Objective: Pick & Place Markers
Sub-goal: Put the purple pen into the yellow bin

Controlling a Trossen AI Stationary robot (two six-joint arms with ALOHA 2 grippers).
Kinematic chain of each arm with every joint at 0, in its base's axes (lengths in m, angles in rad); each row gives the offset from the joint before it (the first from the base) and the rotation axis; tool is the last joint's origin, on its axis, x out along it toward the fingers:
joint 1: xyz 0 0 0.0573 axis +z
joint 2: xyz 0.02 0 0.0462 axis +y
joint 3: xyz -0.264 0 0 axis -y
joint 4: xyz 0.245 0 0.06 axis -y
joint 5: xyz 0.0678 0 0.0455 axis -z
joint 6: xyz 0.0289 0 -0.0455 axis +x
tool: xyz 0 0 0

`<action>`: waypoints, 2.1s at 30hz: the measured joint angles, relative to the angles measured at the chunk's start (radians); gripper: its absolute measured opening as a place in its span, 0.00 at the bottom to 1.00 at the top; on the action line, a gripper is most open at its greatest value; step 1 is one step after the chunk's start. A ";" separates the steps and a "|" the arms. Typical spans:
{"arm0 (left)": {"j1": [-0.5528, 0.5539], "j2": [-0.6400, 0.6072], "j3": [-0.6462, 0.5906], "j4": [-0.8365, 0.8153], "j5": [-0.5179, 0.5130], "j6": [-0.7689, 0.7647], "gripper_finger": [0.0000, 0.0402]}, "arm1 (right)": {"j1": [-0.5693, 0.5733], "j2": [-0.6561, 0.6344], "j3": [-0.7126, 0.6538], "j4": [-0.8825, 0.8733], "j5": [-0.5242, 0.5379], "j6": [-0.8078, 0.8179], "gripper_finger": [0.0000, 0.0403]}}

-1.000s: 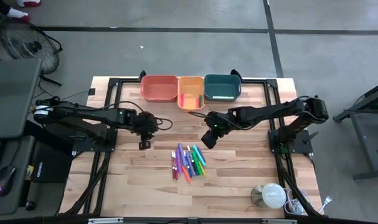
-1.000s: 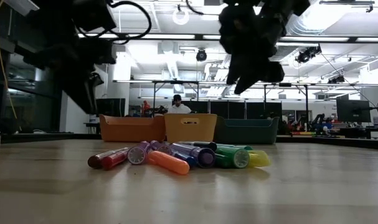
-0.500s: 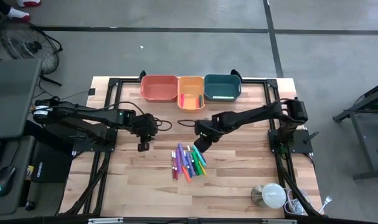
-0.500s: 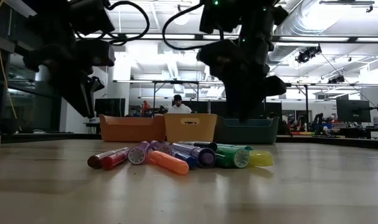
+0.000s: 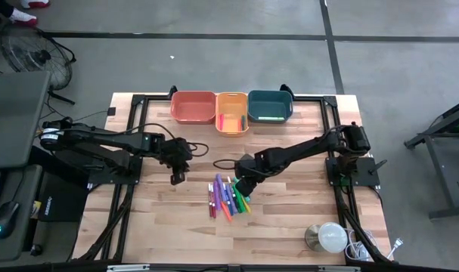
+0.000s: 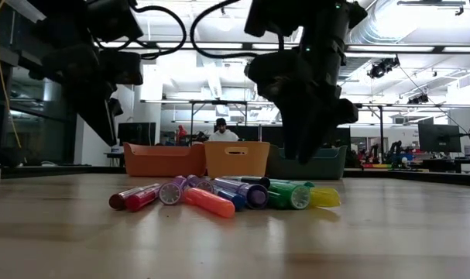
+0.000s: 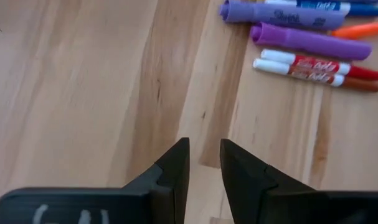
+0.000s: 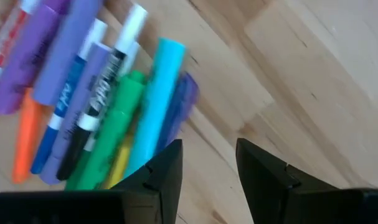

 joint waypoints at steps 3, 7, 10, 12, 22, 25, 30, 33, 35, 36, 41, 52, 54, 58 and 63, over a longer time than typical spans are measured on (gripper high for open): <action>0.000 0.000 0.000 0.018 0.002 -0.037 0.22 | 0.008 0.000 0.000 0.051 0.012 -0.028 0.34; 0.000 0.000 0.000 0.036 0.015 -0.074 0.22 | 0.010 0.000 0.000 0.089 0.002 -0.048 0.35; 0.000 0.000 0.000 0.034 0.032 -0.093 0.22 | 0.010 0.000 -0.001 0.074 0.013 -0.058 0.40; -0.001 0.000 0.000 0.034 0.037 -0.108 0.22 | 0.010 0.000 -0.003 0.074 0.018 -0.062 0.45; 0.000 0.000 0.000 0.035 0.034 -0.137 0.22 | 0.017 0.029 -0.018 0.066 0.035 -0.034 0.54; 0.000 0.000 0.001 0.041 0.029 -0.146 0.22 | 0.026 0.053 -0.016 0.076 0.020 -0.030 0.54; 0.000 0.000 0.001 0.045 0.024 -0.160 0.22 | 0.036 0.081 -0.016 0.077 0.019 -0.021 0.54; 0.000 0.000 0.001 0.045 0.023 -0.161 0.22 | 0.037 0.090 -0.016 0.075 0.016 -0.018 0.54; 0.000 0.000 0.001 0.045 0.023 -0.162 0.22 | 0.037 0.089 -0.016 0.074 0.019 -0.011 0.54; 0.000 0.000 0.001 0.047 0.023 -0.162 0.22 | 0.037 0.089 -0.016 0.069 0.023 -0.005 0.54; 0.000 0.000 0.001 0.049 0.022 -0.162 0.22 | 0.039 0.089 -0.014 -0.016 0.043 -0.027 0.54; 0.000 0.000 0.001 0.050 0.015 -0.162 0.22 | 0.048 0.089 -0.015 -0.090 0.039 -0.383 0.54; 0.000 0.000 0.001 0.050 0.015 -0.162 0.22 | 0.047 0.089 -0.015 -0.094 0.035 -0.429 0.54; 0.000 0.000 0.001 0.049 0.015 -0.162 0.22 | 0.047 0.088 -0.014 -0.121 0.027 -0.488 0.54; 0.000 0.000 0.001 0.049 0.015 -0.161 0.22 | 0.048 0.087 -0.014 -0.171 0.013 -0.521 0.54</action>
